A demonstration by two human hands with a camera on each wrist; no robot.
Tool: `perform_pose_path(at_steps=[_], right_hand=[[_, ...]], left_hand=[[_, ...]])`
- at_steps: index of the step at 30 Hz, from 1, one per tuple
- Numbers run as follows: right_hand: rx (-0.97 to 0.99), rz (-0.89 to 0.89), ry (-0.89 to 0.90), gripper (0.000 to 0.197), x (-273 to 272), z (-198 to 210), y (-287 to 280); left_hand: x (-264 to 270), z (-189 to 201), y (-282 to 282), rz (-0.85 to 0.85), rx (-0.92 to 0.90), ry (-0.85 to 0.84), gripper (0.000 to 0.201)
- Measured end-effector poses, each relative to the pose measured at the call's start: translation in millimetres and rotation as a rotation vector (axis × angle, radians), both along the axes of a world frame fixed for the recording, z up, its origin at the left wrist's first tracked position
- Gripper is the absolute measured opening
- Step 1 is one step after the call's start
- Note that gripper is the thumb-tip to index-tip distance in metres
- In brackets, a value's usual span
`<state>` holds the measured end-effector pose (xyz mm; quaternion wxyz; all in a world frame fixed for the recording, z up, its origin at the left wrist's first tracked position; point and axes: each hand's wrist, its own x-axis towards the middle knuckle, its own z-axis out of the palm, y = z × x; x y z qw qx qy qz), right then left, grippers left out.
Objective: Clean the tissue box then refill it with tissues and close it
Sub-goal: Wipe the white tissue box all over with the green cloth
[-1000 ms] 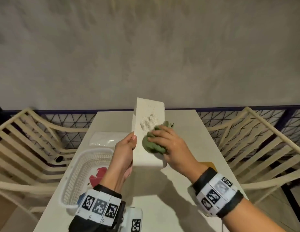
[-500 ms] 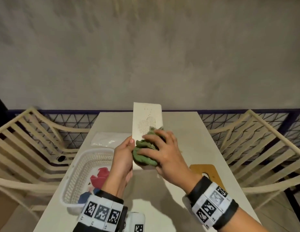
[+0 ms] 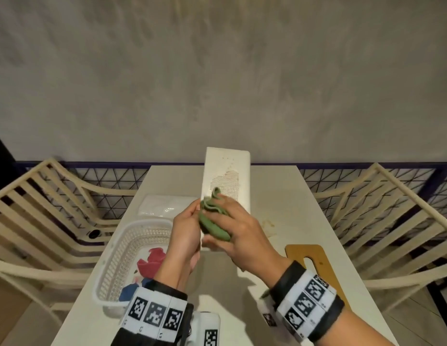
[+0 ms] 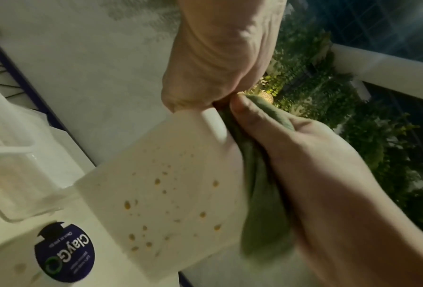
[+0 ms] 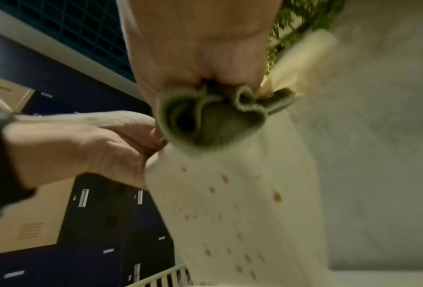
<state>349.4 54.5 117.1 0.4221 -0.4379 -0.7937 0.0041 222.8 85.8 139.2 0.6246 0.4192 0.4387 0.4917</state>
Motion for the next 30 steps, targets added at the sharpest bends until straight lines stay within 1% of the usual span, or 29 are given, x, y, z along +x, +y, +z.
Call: perform_pose_path(at_steps=[2, 5, 6, 8, 9, 10, 12, 13, 14, 15, 17, 18, 19, 21, 22, 23, 24, 25, 26, 28, 29, 30], right_hand=[[0.022, 0.052, -0.054, 0.031, 14, -8, -3], [0.049, -0.028, 0.048, 0.026, 17, 0, 8], [0.057, -0.012, 0.055, 0.025, 10, 2, 9], [0.063, 0.138, -0.028, 0.025, 3, -3, 5], [0.063, 0.195, -0.078, 0.024, 9, -4, 1], [0.057, 0.200, -0.095, 0.022, 18, -3, 1], [0.049, 0.087, -0.042, 0.024, 24, 7, 9], [0.054, 0.040, -0.019, 0.026, 18, 11, 11], [0.065, 0.039, -0.024, 0.028, 9, 11, 12], [0.067, 0.087, -0.059, 0.028, 4, 6, 10], [0.056, 0.210, -0.132, 0.027, 15, -3, 4], [0.034, 0.212, -0.118, 0.025, 26, -3, 6], [0.018, 0.164, -0.077, 0.024, 33, 0, 10], [0.003, 0.070, -0.009, 0.027, 23, 6, 12], [0.004, 0.104, -0.008, 0.027, 11, 4, 11], [0.007, 0.192, -0.038, 0.027, 1, -2, 7], [0.019, 0.277, -0.080, 0.031, -1, -8, 3], [0.013, 0.316, -0.107, 0.035, 3, -8, 2], [-0.001, 0.287, -0.086, 0.037, 11, -5, 7], [-0.012, 0.146, 0.004, 0.034, 12, 8, 16], [-0.012, 0.114, 0.020, 0.033, 4, 12, 16], [-0.009, 0.136, 0.002, 0.031, -3, 10, 13]], left_hand=[[-3, 3, 2, 0.004, 0.001, -0.008, 0.028], [-2, 4, 3, 0.027, 0.035, 0.042, 0.030], [-2, 5, 4, 0.012, 0.023, 0.048, 0.030], [-4, 6, 6, -0.017, 0.005, 0.044, 0.031], [-5, 6, 7, -0.024, 0.005, 0.045, 0.033], [-6, 6, 6, -0.025, 0.013, 0.057, 0.036], [-3, 4, 5, -0.011, 0.020, 0.087, 0.038], [-2, 4, 5, -0.004, 0.014, 0.101, 0.038], [-2, 5, 5, -0.012, -0.004, 0.094, 0.037], [-5, 5, 7, -0.015, -0.021, 0.078, 0.035], [-11, 6, 8, -0.028, -0.033, 0.049, 0.029], [-14, 7, 7, -0.026, -0.031, 0.050, 0.028], [-15, 8, 7, -0.024, -0.033, 0.049, 0.027], [-15, 10, 8, -0.035, -0.063, 0.025, 0.027], [-16, 11, 9, -0.049, -0.085, -0.015, 0.027], [-18, 12, 10, -0.053, -0.107, -0.051, 0.026], [-20, 15, 11, -0.056, -0.122, -0.083, 0.025], [-20, 16, 10, -0.052, -0.134, -0.099, 0.026], [-20, 17, 9, -0.065, -0.136, -0.106, 0.028], [-18, 16, 9, -0.068, -0.125, -0.084, 0.028], [-17, 16, 8, -0.061, -0.135, -0.089, 0.027], [-19, 15, 7, -0.061, -0.163, -0.105, 0.026]])
